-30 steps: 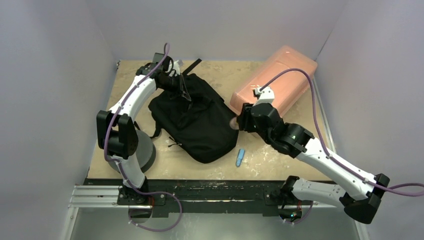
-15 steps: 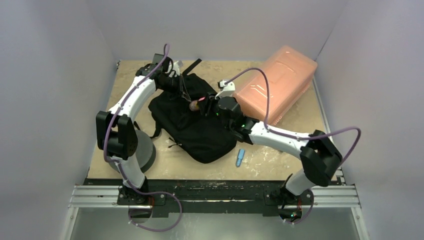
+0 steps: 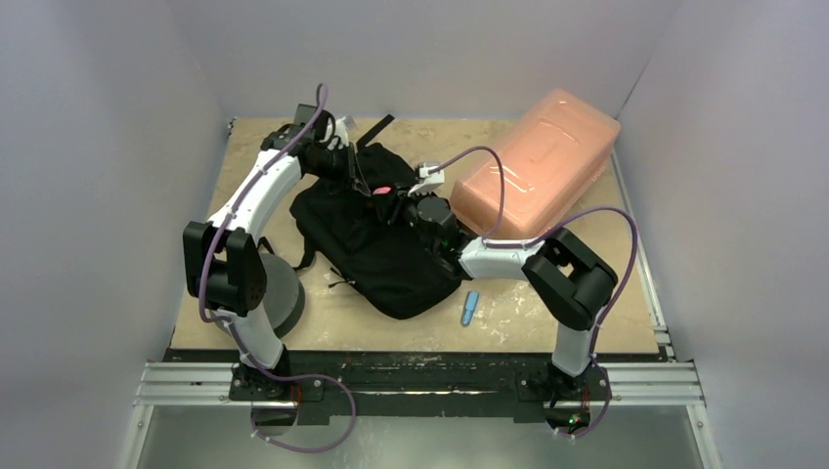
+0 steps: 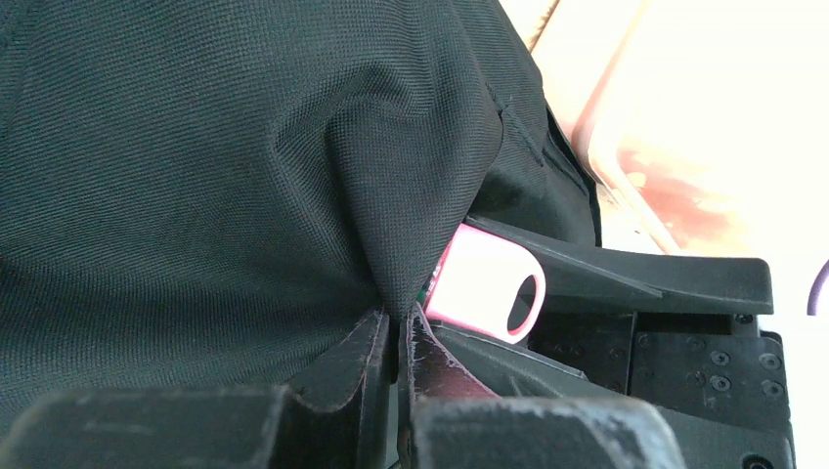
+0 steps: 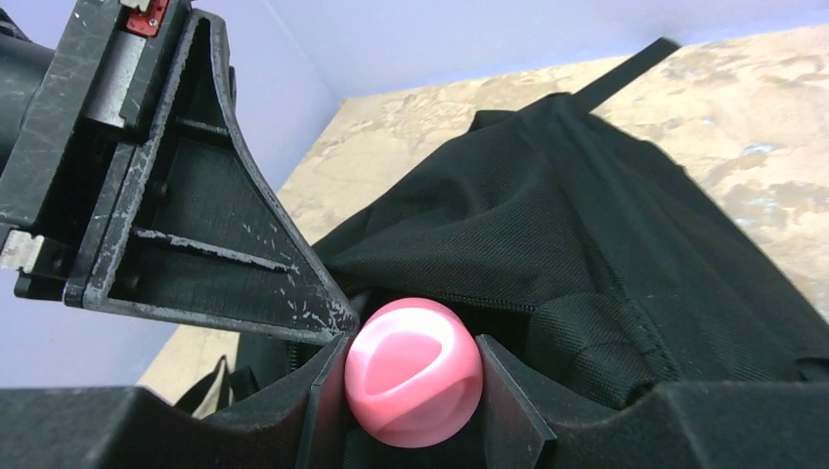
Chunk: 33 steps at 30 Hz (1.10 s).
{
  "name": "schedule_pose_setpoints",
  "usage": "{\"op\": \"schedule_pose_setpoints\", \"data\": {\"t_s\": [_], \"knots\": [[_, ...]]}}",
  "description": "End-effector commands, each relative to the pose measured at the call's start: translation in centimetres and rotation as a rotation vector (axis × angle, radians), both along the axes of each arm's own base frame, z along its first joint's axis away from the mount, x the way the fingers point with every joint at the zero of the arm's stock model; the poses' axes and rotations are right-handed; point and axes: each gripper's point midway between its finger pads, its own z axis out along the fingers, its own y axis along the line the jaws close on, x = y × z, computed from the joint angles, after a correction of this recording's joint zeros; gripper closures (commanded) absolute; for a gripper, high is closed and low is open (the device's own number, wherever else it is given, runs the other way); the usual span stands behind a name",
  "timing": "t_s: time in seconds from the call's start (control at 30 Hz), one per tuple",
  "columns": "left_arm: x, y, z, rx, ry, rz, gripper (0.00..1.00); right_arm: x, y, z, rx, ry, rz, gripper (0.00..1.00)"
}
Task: Pack the student bag
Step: Place the stationery in the student bag.
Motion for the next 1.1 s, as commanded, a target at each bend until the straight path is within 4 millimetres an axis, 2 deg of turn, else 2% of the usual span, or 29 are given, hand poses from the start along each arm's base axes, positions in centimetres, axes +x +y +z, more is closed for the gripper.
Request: {"op": "schedule_pose_setpoints", "data": {"t_s": [0.0, 0.03, 0.1, 0.23, 0.37, 0.5, 0.6, 0.83, 1.07], "knots": [[-0.9, -0.9, 4.0, -0.087, -0.080, -0.044, 1.00, -0.2, 1.2, 2.2, 0.097, -0.039, 0.078, 0.80], [-0.8, -0.9, 4.0, -0.084, -0.084, -0.042, 1.00, -0.1, 1.1, 1.5, 0.069, -0.015, 0.077, 0.76], [-0.7, -0.9, 4.0, -0.083, -0.084, -0.042, 1.00, -0.1, 1.1, 0.3, -0.012, 0.008, 0.093, 0.73], [-0.9, -1.3, 4.2, -0.110, -0.072, -0.053, 1.00, -0.4, 1.2, -1.5, -0.139, 0.035, 0.134, 0.57], [-0.7, -0.9, 4.0, -0.088, -0.081, -0.044, 1.00, -0.9, 1.3, -4.7, -0.246, 0.106, 0.178, 0.50], [-0.8, -1.0, 4.1, -0.095, -0.079, -0.045, 1.00, -1.3, 0.8, -6.0, -0.308, 0.136, 0.191, 0.38], [-0.7, -0.9, 3.8, -0.088, -0.076, -0.043, 1.00, -1.5, -0.1, -6.0, -0.376, 0.122, 0.193, 0.34], [-0.7, -1.1, 3.6, -0.097, -0.065, -0.047, 1.00, -2.7, -1.5, -5.0, -0.484, 0.085, 0.244, 0.34], [-0.7, -1.2, 3.6, -0.102, -0.064, -0.048, 1.00, -3.2, -2.0, -4.3, -0.457, 0.059, 0.236, 0.37]]}}
